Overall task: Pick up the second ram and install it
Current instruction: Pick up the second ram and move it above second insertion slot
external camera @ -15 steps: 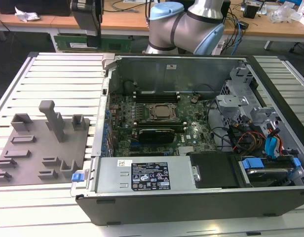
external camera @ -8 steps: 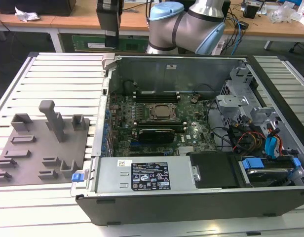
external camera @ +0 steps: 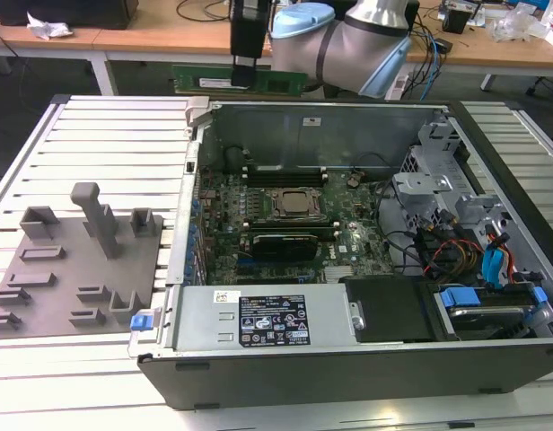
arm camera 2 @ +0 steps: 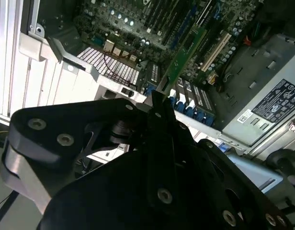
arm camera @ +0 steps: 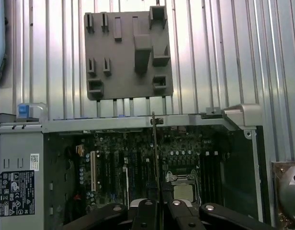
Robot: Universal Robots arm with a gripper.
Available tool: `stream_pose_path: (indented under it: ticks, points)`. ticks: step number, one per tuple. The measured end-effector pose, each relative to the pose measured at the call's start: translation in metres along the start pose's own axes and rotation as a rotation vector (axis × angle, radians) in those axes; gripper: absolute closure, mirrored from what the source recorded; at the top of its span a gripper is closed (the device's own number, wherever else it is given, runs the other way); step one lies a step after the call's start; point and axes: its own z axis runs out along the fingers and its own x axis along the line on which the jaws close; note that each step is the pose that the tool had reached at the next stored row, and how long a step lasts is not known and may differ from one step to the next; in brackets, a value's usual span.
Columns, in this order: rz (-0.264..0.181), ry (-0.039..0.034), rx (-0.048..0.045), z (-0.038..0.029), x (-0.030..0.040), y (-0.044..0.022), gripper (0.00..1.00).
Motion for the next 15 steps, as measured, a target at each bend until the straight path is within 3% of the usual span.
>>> stream_pose_path:
  ticks: [2, 3, 4, 10, 15]
  points:
    - [0.0, 0.0, -0.0007, -0.0007, -0.0004, -0.007, 0.86]
    - [0.0, 0.0, -0.0016, -0.0014, -0.0008, -0.0147, 0.86]
    - [0.0, 0.0001, -0.0032, -0.0028, -0.0016, -0.0287, 0.86]
    - [0.0, 0.0002, -0.0053, -0.0047, -0.0027, -0.0488, 0.86]
    - [0.0, 0.0004, -0.0078, -0.007, -0.004, -0.072, 0.86]
